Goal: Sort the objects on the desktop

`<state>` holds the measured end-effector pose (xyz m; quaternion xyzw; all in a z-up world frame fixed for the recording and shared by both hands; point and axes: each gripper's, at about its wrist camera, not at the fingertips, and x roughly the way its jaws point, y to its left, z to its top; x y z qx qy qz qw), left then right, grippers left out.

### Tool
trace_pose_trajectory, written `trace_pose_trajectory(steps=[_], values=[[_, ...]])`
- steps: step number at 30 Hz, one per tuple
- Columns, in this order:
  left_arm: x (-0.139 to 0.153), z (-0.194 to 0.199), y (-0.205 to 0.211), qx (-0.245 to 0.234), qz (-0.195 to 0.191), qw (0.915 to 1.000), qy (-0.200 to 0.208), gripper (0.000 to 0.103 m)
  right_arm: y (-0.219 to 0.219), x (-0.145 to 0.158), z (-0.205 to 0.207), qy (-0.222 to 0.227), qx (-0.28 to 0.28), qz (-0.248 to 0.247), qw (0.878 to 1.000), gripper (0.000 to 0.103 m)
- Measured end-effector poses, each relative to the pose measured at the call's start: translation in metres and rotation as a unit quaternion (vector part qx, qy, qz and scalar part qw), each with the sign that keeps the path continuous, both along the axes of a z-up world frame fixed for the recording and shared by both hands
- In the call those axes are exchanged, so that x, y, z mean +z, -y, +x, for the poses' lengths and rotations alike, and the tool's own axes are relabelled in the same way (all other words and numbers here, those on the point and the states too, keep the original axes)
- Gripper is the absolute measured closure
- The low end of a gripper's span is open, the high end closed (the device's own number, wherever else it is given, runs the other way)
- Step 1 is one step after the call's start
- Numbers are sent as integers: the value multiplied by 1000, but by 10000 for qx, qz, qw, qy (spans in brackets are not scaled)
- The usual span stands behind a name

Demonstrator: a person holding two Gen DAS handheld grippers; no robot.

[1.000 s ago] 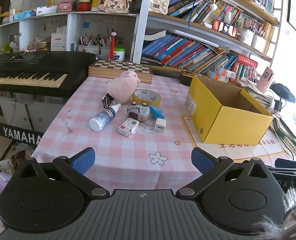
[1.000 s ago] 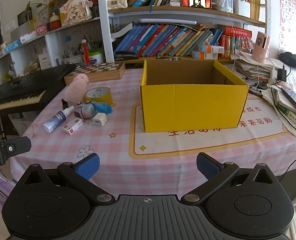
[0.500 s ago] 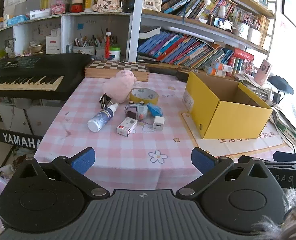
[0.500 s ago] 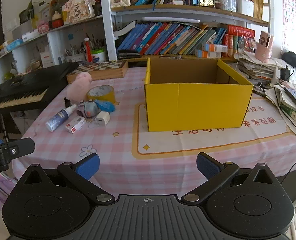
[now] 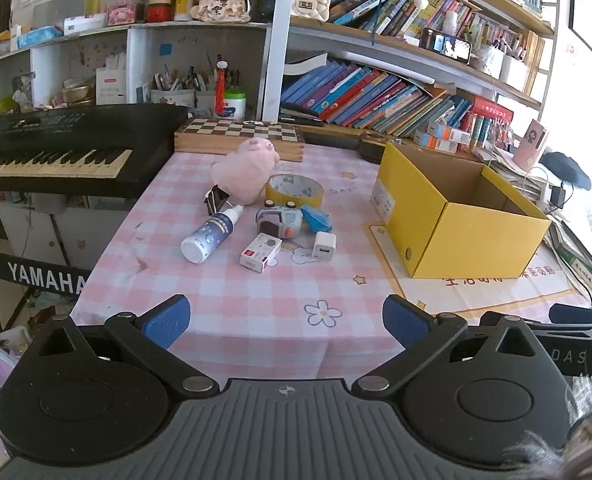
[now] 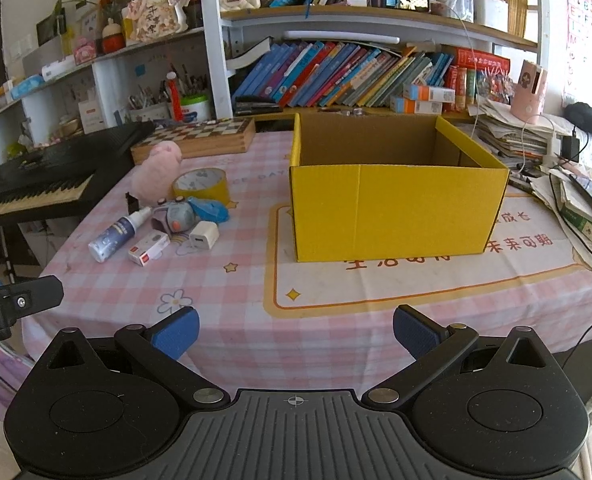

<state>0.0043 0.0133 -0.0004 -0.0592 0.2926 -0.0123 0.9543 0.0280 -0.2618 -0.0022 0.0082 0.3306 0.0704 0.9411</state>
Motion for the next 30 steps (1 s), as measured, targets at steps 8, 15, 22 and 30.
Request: trace_pose_trajectory(steps=[8,15,22,30], values=[[0,1,-2,64,-4,10000,-45,0,-3,0,0,-23,111,39,9999,0],[-2,0,-4,95,-3,9999,-64,0,-4,-1,-1,-105,184,71,9998,0],[-5,-2,-3,88,-10,9999,-108,0,-8,-1,-2,-114,277,48,9995,0],[-5,-1,-2,101,18,9998,-148,0,-10,-2,-2,-141,299,59,9994,0]])
